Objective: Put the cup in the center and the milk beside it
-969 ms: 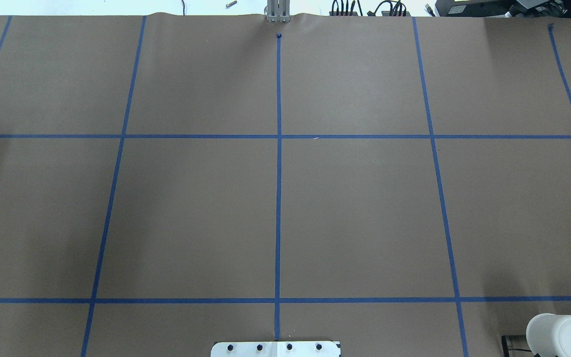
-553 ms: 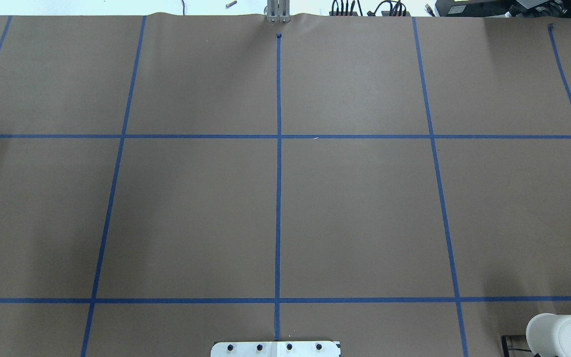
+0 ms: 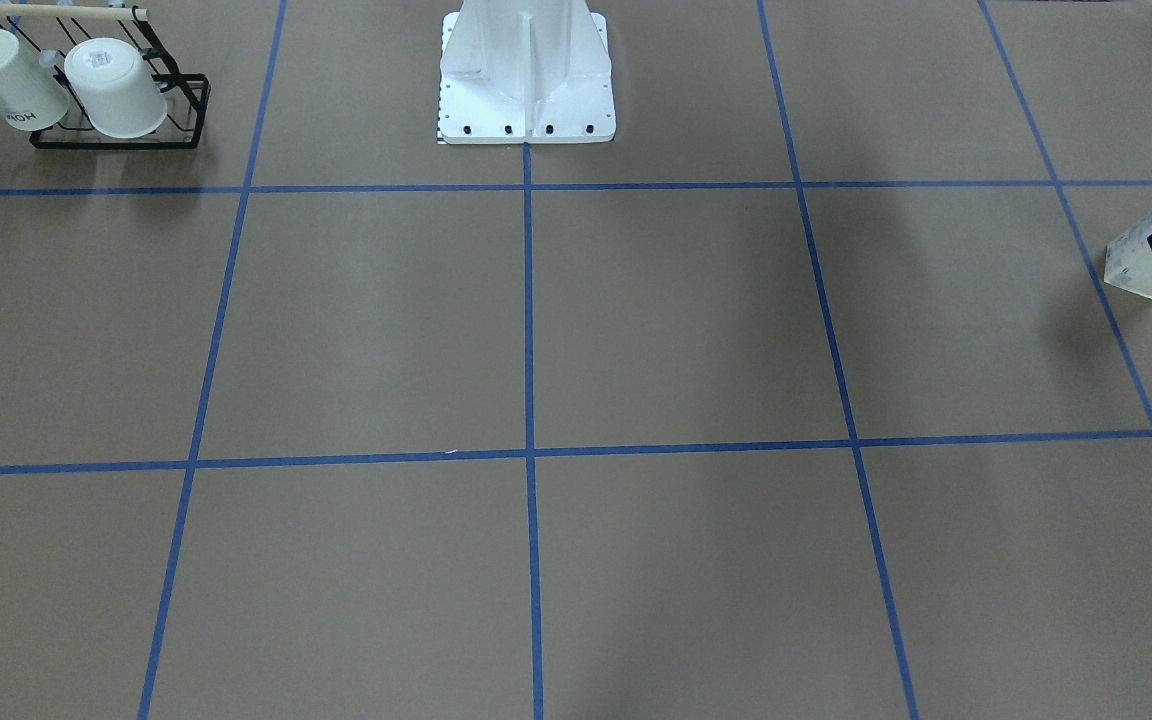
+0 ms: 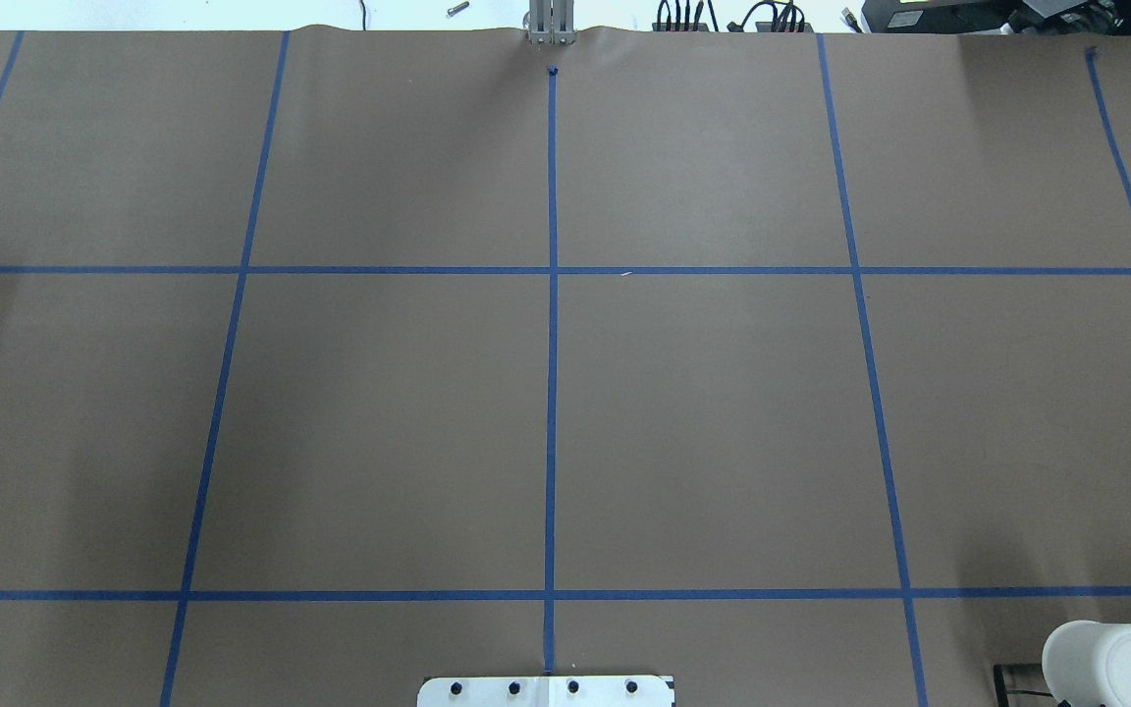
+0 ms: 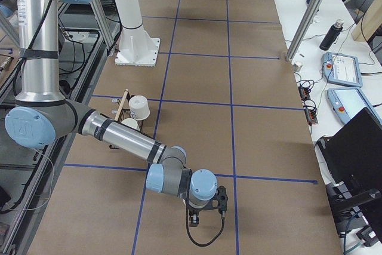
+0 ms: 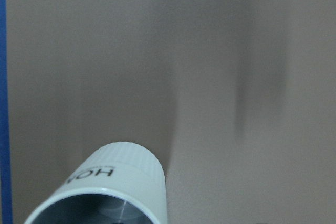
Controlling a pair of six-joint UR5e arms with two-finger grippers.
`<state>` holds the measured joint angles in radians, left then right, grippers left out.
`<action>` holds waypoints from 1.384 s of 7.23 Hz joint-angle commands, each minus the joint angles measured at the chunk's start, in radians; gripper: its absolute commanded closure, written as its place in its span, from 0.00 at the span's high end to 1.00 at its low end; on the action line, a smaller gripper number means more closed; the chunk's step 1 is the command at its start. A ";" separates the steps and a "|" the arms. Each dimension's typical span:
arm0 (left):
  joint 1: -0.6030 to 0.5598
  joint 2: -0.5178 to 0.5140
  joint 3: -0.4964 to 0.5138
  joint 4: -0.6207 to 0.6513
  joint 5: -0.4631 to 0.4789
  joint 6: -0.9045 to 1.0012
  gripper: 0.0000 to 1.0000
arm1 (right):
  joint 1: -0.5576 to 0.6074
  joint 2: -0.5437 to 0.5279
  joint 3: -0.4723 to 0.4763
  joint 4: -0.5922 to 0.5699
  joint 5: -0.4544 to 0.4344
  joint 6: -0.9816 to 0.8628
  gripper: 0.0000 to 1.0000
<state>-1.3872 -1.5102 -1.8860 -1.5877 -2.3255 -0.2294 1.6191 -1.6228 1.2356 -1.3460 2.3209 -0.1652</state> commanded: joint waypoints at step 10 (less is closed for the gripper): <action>0.001 0.007 -0.022 0.000 -0.011 -0.001 0.98 | -0.506 0.362 0.551 -0.247 -0.050 0.328 0.00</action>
<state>-1.3880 -1.5033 -1.9072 -1.5876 -2.3351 -0.2301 1.2469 -1.4252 1.7496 -1.5039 2.3081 0.0396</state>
